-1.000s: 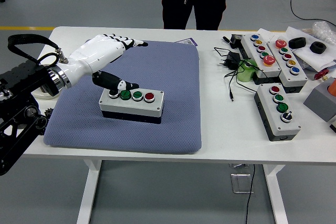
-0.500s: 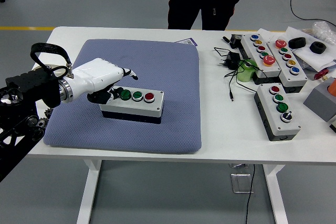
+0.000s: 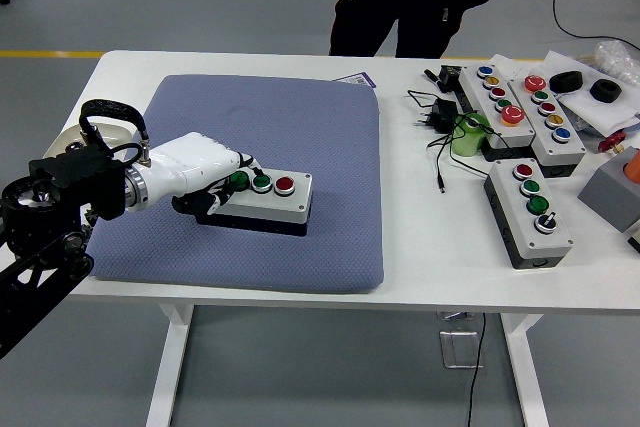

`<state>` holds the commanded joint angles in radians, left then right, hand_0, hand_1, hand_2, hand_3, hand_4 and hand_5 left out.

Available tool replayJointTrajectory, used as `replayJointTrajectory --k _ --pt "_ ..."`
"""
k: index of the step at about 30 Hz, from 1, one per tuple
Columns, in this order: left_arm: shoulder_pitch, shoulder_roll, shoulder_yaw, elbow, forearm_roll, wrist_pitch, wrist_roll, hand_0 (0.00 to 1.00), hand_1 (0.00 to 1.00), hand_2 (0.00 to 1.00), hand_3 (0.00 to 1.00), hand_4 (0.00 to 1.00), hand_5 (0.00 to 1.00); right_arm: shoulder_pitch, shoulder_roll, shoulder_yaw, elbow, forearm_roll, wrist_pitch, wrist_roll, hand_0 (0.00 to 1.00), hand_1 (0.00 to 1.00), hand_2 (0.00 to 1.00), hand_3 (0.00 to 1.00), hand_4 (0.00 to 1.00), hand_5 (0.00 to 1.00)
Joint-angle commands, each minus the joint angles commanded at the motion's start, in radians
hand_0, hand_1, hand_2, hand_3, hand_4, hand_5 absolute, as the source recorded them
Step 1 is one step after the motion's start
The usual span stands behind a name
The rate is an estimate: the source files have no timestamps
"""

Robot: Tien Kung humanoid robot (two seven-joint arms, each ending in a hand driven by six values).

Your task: Pick up the button,place it on the desk,press the button,press the button

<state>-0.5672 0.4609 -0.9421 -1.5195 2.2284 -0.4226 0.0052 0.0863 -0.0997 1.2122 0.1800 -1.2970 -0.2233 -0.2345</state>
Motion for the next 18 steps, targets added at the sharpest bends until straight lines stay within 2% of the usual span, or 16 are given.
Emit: replayJointTrajectory --k 8,18 --pt "-0.022 -0.011 0.030 0.032 0.007 0.000 0.002 0.002 0.002 0.046 0.803 0.190 0.002 0.003 0.000 -0.001 0.000 0.001 0.000 0.000 0.748 0.702 0.714 0.582 0.181 0.136" --pt "-0.046 -0.004 0.080 0.081 0.006 -0.004 0.003 0.002 0.002 0.045 0.793 0.188 0.002 0.004 -0.001 -0.001 0.000 0.002 0.000 0.002 0.748 0.702 0.714 0.582 0.182 0.136"
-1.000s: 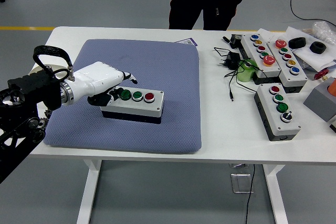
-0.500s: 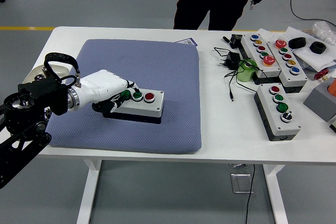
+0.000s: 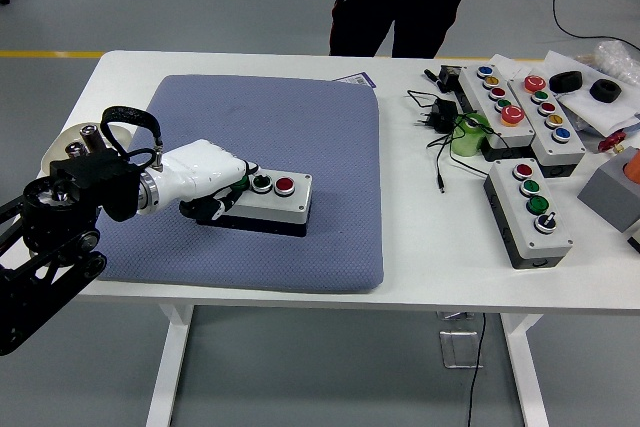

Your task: Pick up the button,place it on the desk,press the button,press the button

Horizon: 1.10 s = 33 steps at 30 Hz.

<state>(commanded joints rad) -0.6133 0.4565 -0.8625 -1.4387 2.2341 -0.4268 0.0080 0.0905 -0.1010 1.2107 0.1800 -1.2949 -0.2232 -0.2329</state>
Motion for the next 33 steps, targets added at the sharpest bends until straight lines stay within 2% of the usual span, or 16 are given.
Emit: replayJointTrajectory --k 5,12,17,25,33 --pt "-0.002 -0.003 -0.011 0.015 -0.009 0.005 -0.005 0.002 0.002 0.044 0.787 0.190 0.002 0.000 0.000 -0.012 0.000 0.014 -0.001 0.002 0.748 0.702 0.714 0.582 0.182 0.136" --pt "0.001 -0.003 -0.051 -0.028 -0.055 0.036 -0.014 0.002 0.002 0.045 0.788 0.193 0.002 0.001 0.000 -0.009 0.000 0.010 -0.001 0.001 0.748 0.702 0.714 0.582 0.182 0.136" --pt "-0.007 -0.006 -0.035 -0.049 -0.079 0.037 -0.017 0.002 0.002 0.044 0.789 0.191 0.002 0.001 0.001 -0.009 0.000 0.010 -0.001 0.000 0.748 0.702 0.714 0.582 0.182 0.136" --pt "-0.028 -0.014 0.021 -0.016 -0.087 0.039 -0.017 0.002 0.002 0.044 0.791 0.192 0.002 -0.001 0.000 -0.009 0.000 0.009 -0.001 0.000 0.748 0.702 0.714 0.582 0.182 0.136" --pt "-0.033 -0.035 0.025 0.018 -0.089 0.049 -0.015 0.002 0.002 0.041 0.787 0.197 0.002 -0.002 0.001 -0.008 0.000 0.007 -0.001 0.000 0.748 0.702 0.714 0.582 0.182 0.136"
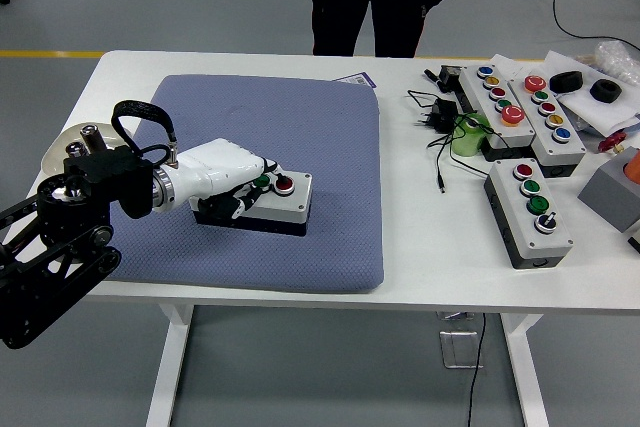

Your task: Pick up the button,place it on the desk,press the button,press the button

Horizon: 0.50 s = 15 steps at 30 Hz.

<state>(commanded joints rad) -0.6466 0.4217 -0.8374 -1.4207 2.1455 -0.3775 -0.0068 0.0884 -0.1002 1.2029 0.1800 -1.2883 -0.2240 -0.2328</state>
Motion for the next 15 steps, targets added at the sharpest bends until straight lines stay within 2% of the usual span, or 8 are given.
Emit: replayJointTrajectory --k 11,15 --pt "0.003 0.002 0.050 0.010 0.014 -0.008 0.009 0.002 0.002 0.040 0.784 0.196 0.002 -0.003 0.001 0.006 0.000 -0.007 0.000 -0.003 0.748 0.702 0.714 0.583 0.182 0.136" --pt "0.008 0.000 0.046 0.016 0.018 -0.011 0.011 0.002 0.002 0.040 0.784 0.196 0.002 -0.004 0.001 0.006 0.000 -0.009 0.000 -0.003 0.748 0.702 0.714 0.583 0.182 0.136"
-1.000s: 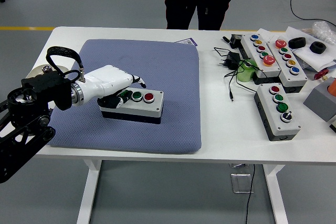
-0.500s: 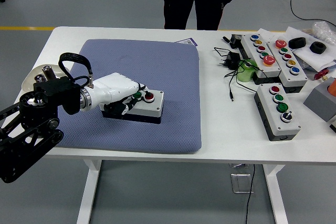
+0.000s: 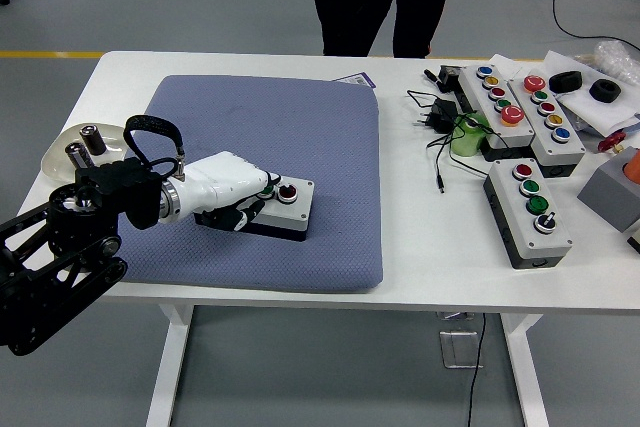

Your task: Pick up the button,place it on the desk,press the button,press the button

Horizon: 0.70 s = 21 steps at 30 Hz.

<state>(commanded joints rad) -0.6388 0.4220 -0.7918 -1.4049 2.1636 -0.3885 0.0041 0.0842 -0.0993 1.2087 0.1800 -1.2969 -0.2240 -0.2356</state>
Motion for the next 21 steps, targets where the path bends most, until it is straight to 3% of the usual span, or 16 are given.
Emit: replayJointTrajectory --k 6,7,8,10,13,14,17,19,20,21 --pt "0.028 0.007 -0.076 -0.037 -0.008 0.017 -0.008 0.002 0.002 0.043 0.784 0.205 0.002 0.001 0.000 -0.001 0.000 0.002 0.000 0.001 0.748 0.702 0.713 0.583 0.182 0.134" --pt "0.040 0.008 -0.106 -0.053 -0.022 0.037 -0.009 0.002 0.002 0.043 0.784 0.205 0.002 0.001 0.000 -0.001 0.000 0.003 0.000 0.002 0.748 0.702 0.713 0.583 0.182 0.134" --pt "0.050 0.009 -0.134 -0.068 -0.031 0.055 -0.005 0.038 0.134 0.205 0.844 0.762 0.301 0.002 0.000 -0.001 0.000 0.004 0.000 0.002 0.748 0.702 0.714 0.582 0.182 0.136" --pt "0.063 0.009 -0.180 -0.090 -0.035 0.084 0.011 0.038 0.134 0.205 0.844 0.762 0.301 0.003 0.000 -0.001 0.000 0.004 0.000 0.002 0.748 0.702 0.714 0.582 0.182 0.136" --pt "0.086 0.001 -0.257 -0.104 -0.058 0.167 0.062 0.038 0.134 0.205 0.844 0.762 0.301 0.004 0.000 0.000 0.000 0.003 0.001 0.002 0.748 0.702 0.714 0.582 0.182 0.136" --pt "0.094 -0.004 -0.278 -0.094 -0.081 0.200 0.082 0.152 0.279 0.316 0.870 0.931 0.711 0.004 0.000 0.000 0.000 0.003 0.001 0.002 0.748 0.702 0.714 0.582 0.182 0.135" --pt "0.112 -0.016 -0.339 -0.056 -0.182 0.307 0.121 0.152 0.279 0.316 0.870 0.931 0.711 0.005 0.000 0.000 0.000 0.001 0.002 0.002 0.748 0.702 0.714 0.582 0.182 0.135" --pt "0.126 -0.030 -0.370 -0.006 -0.265 0.389 0.102 0.152 0.279 0.316 0.870 0.931 0.711 0.004 0.000 0.000 0.000 0.005 0.001 0.002 0.748 0.702 0.714 0.582 0.182 0.135" --pt "0.129 -0.034 -0.379 0.011 -0.304 0.427 0.094 0.905 0.905 0.935 0.998 0.924 0.816 0.004 0.001 0.000 0.000 0.005 0.001 0.002 0.748 0.702 0.714 0.583 0.182 0.135" --pt "0.132 -0.044 -0.397 0.039 -0.356 0.479 0.077 0.905 0.905 0.935 0.998 0.924 0.816 0.005 0.001 0.000 0.000 0.004 0.001 0.002 0.748 0.702 0.714 0.583 0.182 0.135"
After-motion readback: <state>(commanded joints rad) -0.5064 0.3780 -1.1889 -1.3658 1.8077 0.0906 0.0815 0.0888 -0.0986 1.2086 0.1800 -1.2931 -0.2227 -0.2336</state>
